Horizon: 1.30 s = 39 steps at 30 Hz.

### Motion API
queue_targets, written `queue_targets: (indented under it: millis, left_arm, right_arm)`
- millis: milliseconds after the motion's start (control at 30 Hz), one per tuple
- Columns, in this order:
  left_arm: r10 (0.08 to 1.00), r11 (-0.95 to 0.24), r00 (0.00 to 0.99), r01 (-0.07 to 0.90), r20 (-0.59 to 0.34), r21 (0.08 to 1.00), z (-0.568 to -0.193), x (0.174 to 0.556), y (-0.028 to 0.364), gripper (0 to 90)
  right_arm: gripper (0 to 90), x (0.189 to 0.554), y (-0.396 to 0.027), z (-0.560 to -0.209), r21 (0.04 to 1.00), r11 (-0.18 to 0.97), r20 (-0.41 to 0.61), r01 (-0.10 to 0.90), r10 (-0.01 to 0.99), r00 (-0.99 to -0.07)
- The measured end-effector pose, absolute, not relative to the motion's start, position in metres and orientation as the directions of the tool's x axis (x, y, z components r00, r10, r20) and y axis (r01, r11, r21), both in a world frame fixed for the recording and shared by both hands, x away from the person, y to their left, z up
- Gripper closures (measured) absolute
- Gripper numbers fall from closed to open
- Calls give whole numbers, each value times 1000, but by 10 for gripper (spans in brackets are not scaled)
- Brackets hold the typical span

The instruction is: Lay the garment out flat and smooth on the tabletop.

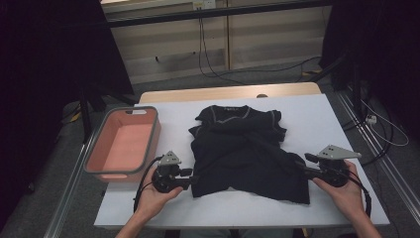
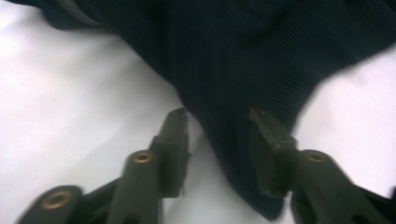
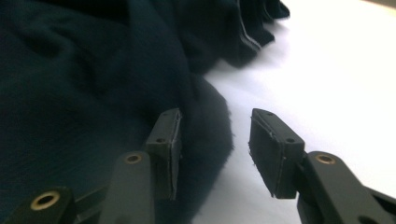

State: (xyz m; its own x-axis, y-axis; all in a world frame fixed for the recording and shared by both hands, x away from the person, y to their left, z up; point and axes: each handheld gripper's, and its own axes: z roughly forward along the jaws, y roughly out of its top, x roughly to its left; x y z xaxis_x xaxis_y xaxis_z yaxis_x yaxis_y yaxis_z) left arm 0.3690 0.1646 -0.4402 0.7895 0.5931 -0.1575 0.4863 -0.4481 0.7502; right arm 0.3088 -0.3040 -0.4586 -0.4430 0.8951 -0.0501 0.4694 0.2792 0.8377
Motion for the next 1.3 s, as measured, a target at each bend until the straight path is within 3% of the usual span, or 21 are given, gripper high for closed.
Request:
queue_targets:
  millis: [200,333,433,533,633,700,967,1000,1133,1300]
  left_arm:
    - [631,-369,759,478,-163,797,-430,387,167,612]
    - [667,-352,730,488,-152,798,-431,402,172,608]
    - [657,-377,738,496,-152,782,-440,411,167,537]
    - [663,-381,732,511,-157,771,-449,419,158,484]
    - [646,-414,751,493,-134,766,-451,421,151,485]
    - [630,-421,766,474,-127,773,-450,420,147,535]
    - [623,-456,774,478,-114,751,-460,425,129,509]
    - [617,-461,777,487,-126,742,-462,425,128,518]
    - [595,-455,786,501,-167,736,-459,424,130,836]
    - [643,-378,748,498,-166,780,-434,425,150,882]
  right_arm:
    - [557,317,-306,-466,830,255,-14,497,899,-438]
    - [764,320,-301,-467,823,275,-16,497,886,-463]
    - [826,321,-302,-465,826,273,-29,492,894,-446]
    - [840,322,-309,-464,830,254,-33,497,911,-411]
    - [847,323,-319,-463,834,239,-36,498,923,-382]
    - [849,324,-327,-464,834,228,-36,502,931,-364]
    - [854,328,-356,-469,836,170,-31,522,964,-265]
    - [854,329,-357,-470,836,168,-27,523,963,-267]
    - [854,328,-353,-471,831,189,-44,523,960,-278]
    - [853,327,-353,-470,836,181,-35,518,960,-278]
